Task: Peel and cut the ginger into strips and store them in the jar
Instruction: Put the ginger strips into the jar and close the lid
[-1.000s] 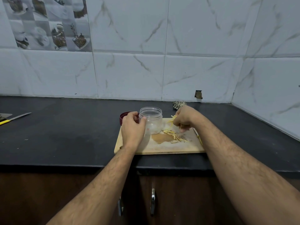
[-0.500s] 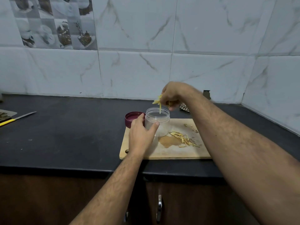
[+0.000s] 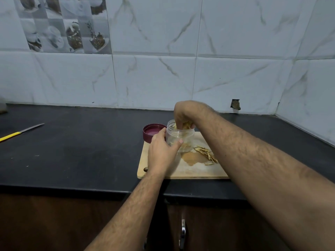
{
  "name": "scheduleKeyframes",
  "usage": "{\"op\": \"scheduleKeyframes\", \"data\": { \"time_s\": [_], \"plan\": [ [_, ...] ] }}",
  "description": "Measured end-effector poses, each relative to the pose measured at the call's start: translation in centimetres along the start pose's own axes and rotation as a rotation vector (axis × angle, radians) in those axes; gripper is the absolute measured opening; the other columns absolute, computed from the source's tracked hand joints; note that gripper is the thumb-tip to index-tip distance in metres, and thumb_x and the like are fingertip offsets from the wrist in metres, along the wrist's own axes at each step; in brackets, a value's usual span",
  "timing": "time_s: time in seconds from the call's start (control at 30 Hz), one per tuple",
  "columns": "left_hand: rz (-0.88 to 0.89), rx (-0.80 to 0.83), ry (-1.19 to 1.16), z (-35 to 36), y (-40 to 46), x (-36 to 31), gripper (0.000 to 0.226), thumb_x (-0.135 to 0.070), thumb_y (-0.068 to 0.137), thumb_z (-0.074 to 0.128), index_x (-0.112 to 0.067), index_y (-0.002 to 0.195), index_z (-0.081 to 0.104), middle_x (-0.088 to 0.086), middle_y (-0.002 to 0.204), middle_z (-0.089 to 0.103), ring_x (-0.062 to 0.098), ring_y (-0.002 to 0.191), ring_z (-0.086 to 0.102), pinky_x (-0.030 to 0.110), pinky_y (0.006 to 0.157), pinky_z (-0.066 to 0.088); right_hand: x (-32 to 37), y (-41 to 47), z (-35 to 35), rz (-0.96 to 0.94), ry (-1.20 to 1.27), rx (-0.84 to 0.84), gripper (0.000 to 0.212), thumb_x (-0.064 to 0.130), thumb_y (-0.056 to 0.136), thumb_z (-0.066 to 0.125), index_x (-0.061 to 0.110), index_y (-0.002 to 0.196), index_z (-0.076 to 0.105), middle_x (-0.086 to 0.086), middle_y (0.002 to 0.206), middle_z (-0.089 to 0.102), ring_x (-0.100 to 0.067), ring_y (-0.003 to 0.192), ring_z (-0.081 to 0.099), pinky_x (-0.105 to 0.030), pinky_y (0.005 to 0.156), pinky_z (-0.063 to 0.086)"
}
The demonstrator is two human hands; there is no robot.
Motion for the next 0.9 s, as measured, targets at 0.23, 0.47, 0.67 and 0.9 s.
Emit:
{"op": "scheduleKeyframes", "data": {
  "time_s": [0.23,0.47,0.67,0.9],
  "plan": [
    [0.023,-0.027,-0.002,-0.4,0.0,-0.2,0.066,-0.051,0.079,0.072,-0.027,0.138,0.051,-0.009,0.130,0.059,0.012,0.120,0.054,0.040,0.100,0.047,-1.2,-0.6,-2.3,-0.056,0.162,-0.274,0.019,0.006,0.087,0.069,0.003,0.105,0.068,-0.010,0.098,0.070,-0.027,0.092,0.069,-0.033,0.081,0.057],
    [0.024,-0.031,-0.010,-0.5,0.0,-0.2,0.068,-0.047,0.080,0.073,-0.023,0.139,0.051,-0.005,0.132,0.059,0.014,0.120,0.055,0.038,0.101,0.046,-7.2,-2.1,-1.9,0.052,0.278,-0.484,0.018,-0.004,0.080,0.055,0.003,0.089,0.070,-0.011,0.076,0.064,-0.029,0.074,0.063,-0.033,0.060,0.055],
    [0.018,-0.036,0.001,-0.6,-0.1,-0.3,0.069,-0.047,0.080,0.073,-0.021,0.140,0.050,-0.002,0.132,0.059,0.016,0.121,0.055,0.038,0.101,0.046,-9.5,-2.2,6.8,0.078,0.383,-0.112,0.016,0.017,0.092,0.066,0.001,0.094,0.068,-0.013,0.087,0.072,-0.029,0.079,0.072,-0.042,0.076,0.061],
    [0.027,-0.047,-0.011,-0.9,-0.1,-0.7,0.065,-0.044,0.081,0.073,-0.021,0.138,0.051,-0.002,0.131,0.060,0.015,0.121,0.054,0.033,0.098,0.043,-7.7,-2.8,8.7,-0.001,0.220,-0.231,0.008,0.023,0.087,0.060,0.016,0.087,0.064,0.001,0.079,0.061,-0.022,0.084,0.063,-0.029,0.065,0.048]
  ]
}}
Point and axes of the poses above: each hand's wrist, its own y-axis towards the middle knuckle, its own z-axis out of the palm, x = y × z, the point moved 8 cm from there along y, towards the middle knuckle
